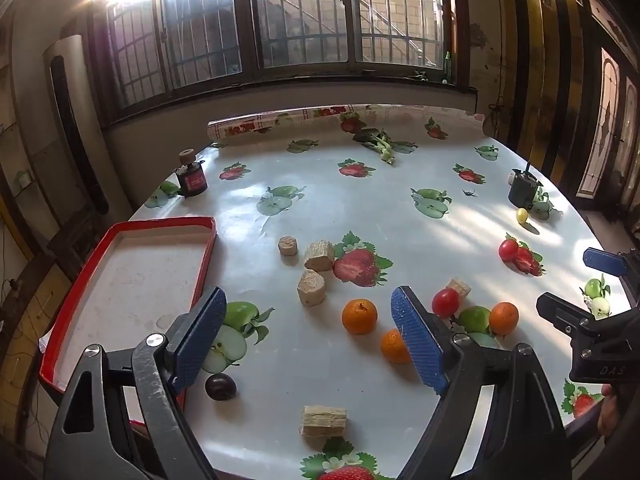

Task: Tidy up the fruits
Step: 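Grasp a red tomato with the left tool while the right tool grasps an orange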

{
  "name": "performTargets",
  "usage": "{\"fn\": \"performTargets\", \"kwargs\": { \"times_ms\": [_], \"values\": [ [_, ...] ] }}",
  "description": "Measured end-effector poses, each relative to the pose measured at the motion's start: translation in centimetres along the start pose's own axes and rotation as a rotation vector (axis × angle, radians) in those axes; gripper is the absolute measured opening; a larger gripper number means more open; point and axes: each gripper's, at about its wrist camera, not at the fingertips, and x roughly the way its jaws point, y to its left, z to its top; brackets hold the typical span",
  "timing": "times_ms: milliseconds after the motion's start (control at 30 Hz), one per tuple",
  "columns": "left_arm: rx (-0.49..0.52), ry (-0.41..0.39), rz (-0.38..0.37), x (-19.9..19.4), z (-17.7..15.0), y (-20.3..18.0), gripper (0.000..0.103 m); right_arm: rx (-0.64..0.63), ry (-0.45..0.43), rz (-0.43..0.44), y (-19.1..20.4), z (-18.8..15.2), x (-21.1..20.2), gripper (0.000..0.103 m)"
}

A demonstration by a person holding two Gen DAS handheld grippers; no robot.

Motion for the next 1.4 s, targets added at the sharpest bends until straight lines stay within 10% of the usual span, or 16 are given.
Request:
{"fn": "performTargets", "kwargs": {
  "times_ms": [567,800,1033,1400],
  "values": [
    [0.06,0.145,-0.208,3.1,-1.3,-4.9,0.085,0.117,0.03,0.014,-5.9,-2.4,0.7,0.101],
    [0.162,0.221,-0.234,7.2,-1.1,-7.5,0.085,0.137,0.097,0.144,-5.9,-3.2,2.9,0.078],
    [0.202,0.279,-0.277,10.8,-1.0,-9.0,0.064,0.063,0.193,0.202,-3.1,-3.4,6.4,0.047],
    [0.19,0.348,-0.426,13.2,-1.3,-10.1,0.028,0.018,0.244,0.286,-1.3,-2.6,8.8,0.036]
  ]
}}
